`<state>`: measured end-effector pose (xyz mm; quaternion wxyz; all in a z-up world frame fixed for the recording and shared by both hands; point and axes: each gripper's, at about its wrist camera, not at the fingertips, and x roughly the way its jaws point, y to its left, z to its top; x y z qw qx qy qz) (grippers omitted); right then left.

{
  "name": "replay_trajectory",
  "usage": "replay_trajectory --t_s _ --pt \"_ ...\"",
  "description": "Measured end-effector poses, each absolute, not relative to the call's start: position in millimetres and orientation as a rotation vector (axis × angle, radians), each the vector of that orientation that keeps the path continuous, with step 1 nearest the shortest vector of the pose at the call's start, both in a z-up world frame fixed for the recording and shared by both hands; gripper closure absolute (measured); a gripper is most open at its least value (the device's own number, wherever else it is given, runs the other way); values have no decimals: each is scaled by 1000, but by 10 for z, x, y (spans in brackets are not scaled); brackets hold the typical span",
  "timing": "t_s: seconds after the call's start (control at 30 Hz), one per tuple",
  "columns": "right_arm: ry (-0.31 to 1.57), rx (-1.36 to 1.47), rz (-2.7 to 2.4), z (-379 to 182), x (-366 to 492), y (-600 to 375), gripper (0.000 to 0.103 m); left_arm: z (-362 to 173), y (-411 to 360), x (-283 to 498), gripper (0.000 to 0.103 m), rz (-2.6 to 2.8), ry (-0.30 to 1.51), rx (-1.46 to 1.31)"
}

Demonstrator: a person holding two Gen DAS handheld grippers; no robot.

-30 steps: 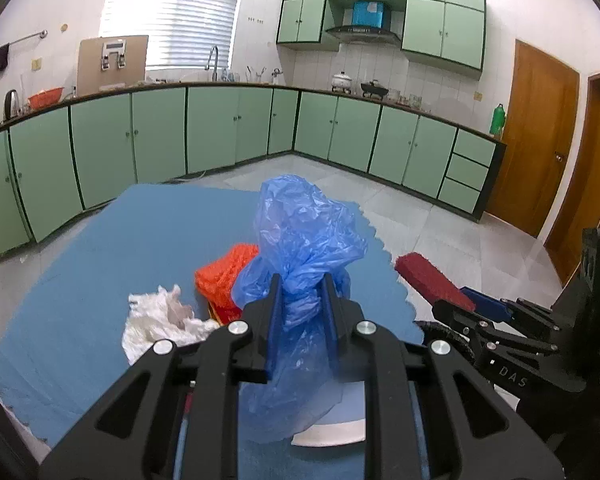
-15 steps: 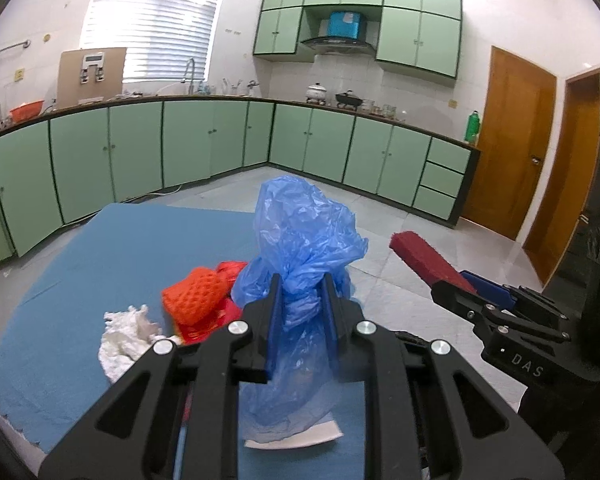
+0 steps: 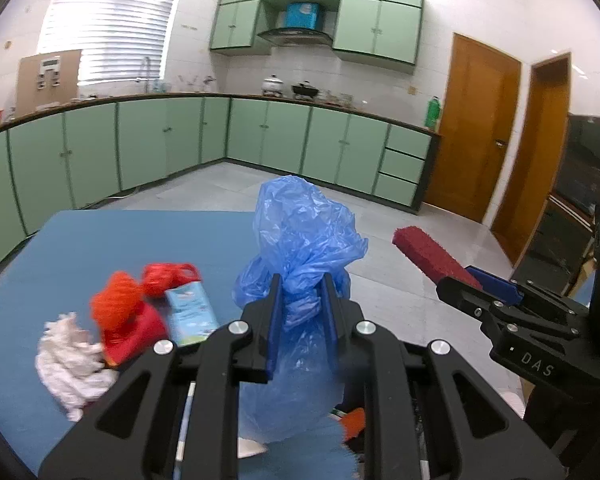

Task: Collect trash
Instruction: 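Move both tools over the black bin and release the bag and pad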

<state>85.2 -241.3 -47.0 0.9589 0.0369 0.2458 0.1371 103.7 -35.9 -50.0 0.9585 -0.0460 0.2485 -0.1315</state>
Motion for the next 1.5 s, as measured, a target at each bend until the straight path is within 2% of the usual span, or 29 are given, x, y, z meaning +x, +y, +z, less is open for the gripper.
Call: replay_trajectory --t_s 0.63,1.1,1.2,1.27,1.33,1.4,1.47,1.5 --pt "602 126 65 -961 930 -3235 62 -1104 -1394 1590 85 -450 630 -68" --pt "715 157 35 -1521 1195 -3494 62 -1597 -1729 1989 85 -468 757 -34" --pt "741 153 38 -1615 1255 -3507 62 -1658 -1740 2055 80 -469 777 -37" --pt "755 154 35 -1673 1289 -3523 61 -1676 -1754 2083 69 -465 781 -38" --pt "760 158 27 -1699 1303 -3542 52 -1690 -1751 2100 59 -465 786 -44" --pt "764 165 18 -1709 1312 -3563 49 -1697 -1735 2103 57 -463 788 -48" --pt "760 165 -2 -1693 1301 -3567 38 -1691 -1714 2110 51 -459 792 -54" --pt "754 162 -12 -1672 1290 -3560 29 -1678 -1692 2110 50 -454 791 -61"
